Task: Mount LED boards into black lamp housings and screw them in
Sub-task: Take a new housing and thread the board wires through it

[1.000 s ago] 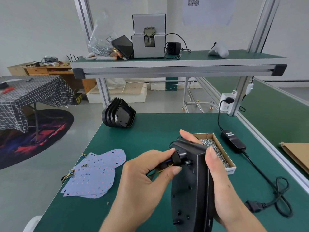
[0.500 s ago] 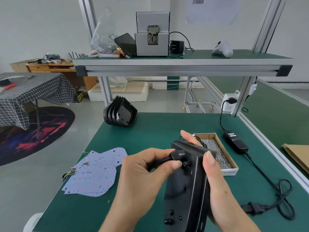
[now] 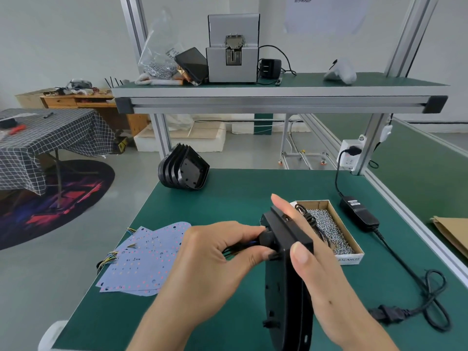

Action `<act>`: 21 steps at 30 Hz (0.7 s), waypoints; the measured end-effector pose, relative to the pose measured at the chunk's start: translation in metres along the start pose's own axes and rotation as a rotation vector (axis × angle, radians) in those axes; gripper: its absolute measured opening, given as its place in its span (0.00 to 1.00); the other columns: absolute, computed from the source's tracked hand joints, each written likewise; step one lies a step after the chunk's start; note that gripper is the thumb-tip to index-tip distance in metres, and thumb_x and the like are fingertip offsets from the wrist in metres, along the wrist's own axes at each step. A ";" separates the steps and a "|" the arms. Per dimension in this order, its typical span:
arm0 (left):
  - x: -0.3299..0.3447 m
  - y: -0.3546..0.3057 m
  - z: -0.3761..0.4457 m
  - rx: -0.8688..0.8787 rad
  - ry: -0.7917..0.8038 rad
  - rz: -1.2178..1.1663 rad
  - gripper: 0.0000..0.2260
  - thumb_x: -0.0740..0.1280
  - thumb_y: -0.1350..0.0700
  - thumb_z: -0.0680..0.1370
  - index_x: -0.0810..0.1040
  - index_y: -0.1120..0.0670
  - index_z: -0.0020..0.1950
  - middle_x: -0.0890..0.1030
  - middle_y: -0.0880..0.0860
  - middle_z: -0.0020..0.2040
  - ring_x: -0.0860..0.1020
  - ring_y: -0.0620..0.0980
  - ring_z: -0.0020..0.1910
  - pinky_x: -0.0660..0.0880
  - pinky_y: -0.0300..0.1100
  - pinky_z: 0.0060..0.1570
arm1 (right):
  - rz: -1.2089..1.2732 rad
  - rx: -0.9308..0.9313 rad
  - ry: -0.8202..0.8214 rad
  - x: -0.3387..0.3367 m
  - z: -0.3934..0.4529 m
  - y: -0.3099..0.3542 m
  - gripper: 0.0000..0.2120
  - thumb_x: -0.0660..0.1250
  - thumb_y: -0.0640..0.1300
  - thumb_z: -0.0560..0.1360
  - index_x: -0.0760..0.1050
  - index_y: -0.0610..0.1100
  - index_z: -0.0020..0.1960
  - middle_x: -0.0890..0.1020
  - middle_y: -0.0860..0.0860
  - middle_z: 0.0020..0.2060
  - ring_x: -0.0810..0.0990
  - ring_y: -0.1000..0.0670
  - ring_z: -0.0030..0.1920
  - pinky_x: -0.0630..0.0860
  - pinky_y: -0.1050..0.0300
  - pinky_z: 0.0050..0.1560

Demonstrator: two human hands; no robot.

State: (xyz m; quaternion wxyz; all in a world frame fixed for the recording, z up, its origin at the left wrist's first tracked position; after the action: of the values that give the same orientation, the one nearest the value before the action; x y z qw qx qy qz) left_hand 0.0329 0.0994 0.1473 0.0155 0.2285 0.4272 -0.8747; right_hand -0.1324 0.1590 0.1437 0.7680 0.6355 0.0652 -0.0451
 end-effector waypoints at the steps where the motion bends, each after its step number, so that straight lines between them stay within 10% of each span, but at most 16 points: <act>1: -0.001 0.001 0.000 0.018 0.004 0.034 0.10 0.73 0.46 0.76 0.85 0.38 0.57 0.86 0.39 0.45 0.84 0.43 0.46 0.76 0.32 0.47 | -0.017 -0.061 -0.027 -0.004 -0.003 -0.002 0.39 0.60 0.82 0.69 0.63 0.71 0.77 0.75 0.60 0.72 0.73 0.59 0.73 0.68 0.56 0.69; 6: 0.005 0.004 -0.010 -0.065 -0.019 0.067 0.13 0.70 0.40 0.77 0.81 0.30 0.61 0.84 0.42 0.46 0.82 0.46 0.48 0.75 0.32 0.47 | -0.042 -0.135 -0.033 -0.005 0.009 -0.016 0.45 0.60 0.84 0.66 0.63 0.67 0.79 0.74 0.64 0.71 0.72 0.63 0.72 0.67 0.73 0.66; 11: 0.002 0.010 -0.014 -0.290 0.122 0.036 0.16 0.62 0.32 0.79 0.80 0.41 0.46 0.73 0.41 0.30 0.69 0.42 0.28 0.67 0.32 0.30 | 0.007 -0.137 -0.115 -0.014 0.016 -0.020 0.58 0.63 0.88 0.55 0.67 0.54 0.74 0.79 0.72 0.63 0.73 0.66 0.70 0.67 0.63 0.70; 16: -0.001 0.004 -0.011 -0.407 0.249 -0.019 0.16 0.62 0.40 0.83 0.82 0.47 0.45 0.63 0.42 0.27 0.59 0.44 0.27 0.58 0.35 0.28 | -0.056 -0.137 -0.057 -0.023 0.004 -0.030 0.34 0.68 0.68 0.74 0.71 0.54 0.75 0.78 0.63 0.70 0.72 0.57 0.74 0.67 0.48 0.76; 21: 0.013 0.000 -0.014 -0.305 0.126 0.174 0.13 0.63 0.49 0.84 0.74 0.53 0.43 0.70 0.45 0.28 0.66 0.44 0.29 0.64 0.39 0.31 | -0.549 -0.363 -0.208 -0.028 0.001 -0.030 0.22 0.68 0.57 0.79 0.76 0.59 0.73 0.72 0.58 0.75 0.68 0.53 0.77 0.65 0.62 0.73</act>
State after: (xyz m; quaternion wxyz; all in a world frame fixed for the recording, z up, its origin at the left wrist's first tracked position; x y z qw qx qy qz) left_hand 0.0272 0.1122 0.1343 0.0990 0.3141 0.5337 -0.7789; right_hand -0.1645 0.1525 0.1190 0.8302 0.4393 0.1624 -0.3023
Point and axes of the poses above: each hand's wrist, its own z-axis towards the middle knuckle, its own x-axis out of the palm, y = z × x, the point moved 2 cm from there along z, towards the middle knuckle
